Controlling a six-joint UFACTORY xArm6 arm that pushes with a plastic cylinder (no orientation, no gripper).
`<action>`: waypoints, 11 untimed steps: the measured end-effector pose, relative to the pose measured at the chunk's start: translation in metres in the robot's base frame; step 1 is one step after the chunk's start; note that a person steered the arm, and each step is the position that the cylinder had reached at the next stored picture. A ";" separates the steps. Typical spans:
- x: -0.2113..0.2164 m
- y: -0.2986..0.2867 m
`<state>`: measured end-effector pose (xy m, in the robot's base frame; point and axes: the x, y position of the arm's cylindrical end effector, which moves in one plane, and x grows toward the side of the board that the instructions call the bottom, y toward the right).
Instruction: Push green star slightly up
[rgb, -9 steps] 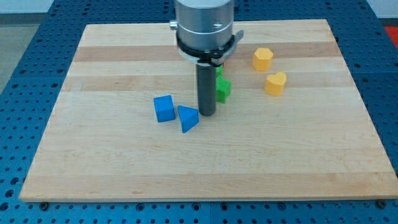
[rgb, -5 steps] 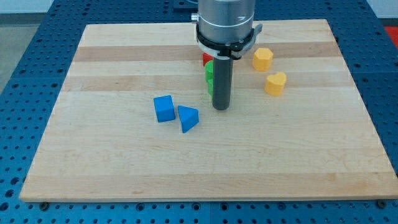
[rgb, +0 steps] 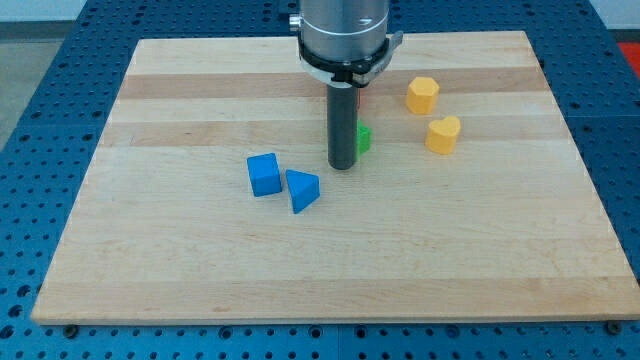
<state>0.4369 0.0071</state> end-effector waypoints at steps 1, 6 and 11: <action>0.000 -0.009; 0.035 -0.013; 0.005 0.036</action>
<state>0.4422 0.0431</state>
